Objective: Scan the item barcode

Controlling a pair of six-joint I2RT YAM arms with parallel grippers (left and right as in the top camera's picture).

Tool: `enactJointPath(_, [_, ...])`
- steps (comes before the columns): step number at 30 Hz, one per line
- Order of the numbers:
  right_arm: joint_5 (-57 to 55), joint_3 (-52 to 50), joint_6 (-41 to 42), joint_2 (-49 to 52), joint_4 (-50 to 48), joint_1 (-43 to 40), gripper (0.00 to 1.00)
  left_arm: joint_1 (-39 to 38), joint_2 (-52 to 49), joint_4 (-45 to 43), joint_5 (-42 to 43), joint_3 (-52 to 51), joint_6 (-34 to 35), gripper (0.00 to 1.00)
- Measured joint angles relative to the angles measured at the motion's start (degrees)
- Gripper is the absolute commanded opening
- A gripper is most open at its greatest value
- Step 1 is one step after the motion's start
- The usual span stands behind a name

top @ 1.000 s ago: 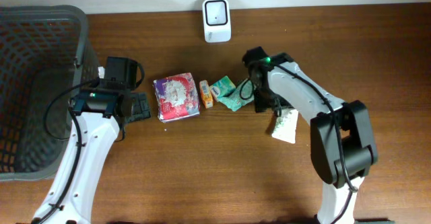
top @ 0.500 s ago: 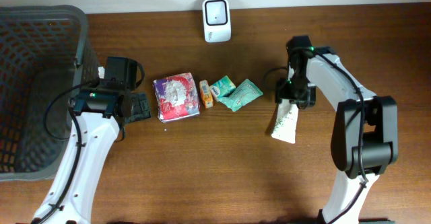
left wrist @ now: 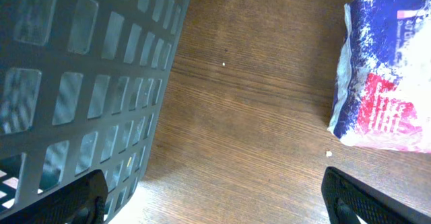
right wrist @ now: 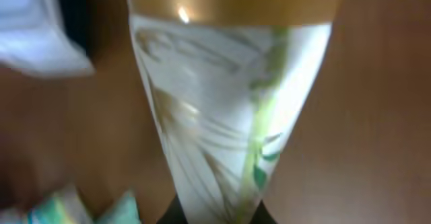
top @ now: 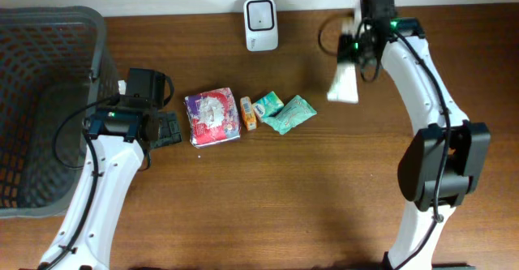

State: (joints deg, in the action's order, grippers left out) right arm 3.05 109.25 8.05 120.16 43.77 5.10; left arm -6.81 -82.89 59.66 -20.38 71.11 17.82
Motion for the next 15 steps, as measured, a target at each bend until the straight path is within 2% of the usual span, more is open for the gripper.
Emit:
enactJointPath(4, [0.3,0.0,-0.9,0.9,-20.9,4.9,0.04,0.0,0.0,0.0,0.0,0.0,0.0,0.99])
enactJointPath(7, [0.5,0.0,1.4,2.7,-30.3,9.3,0.04,0.0,0.0,0.0,0.0,0.0,0.0,0.99])
enactJointPath(11, [1.1,-0.2,14.6,6.6,-44.8,14.5,0.04,0.0,0.0,0.0,0.0,0.0,0.0,0.99])
enactJointPath(15, [-2.3,-0.2,26.7,8.5,-51.7,15.3,0.04,0.0,0.0,0.0,0.0,0.0,0.0,0.99])
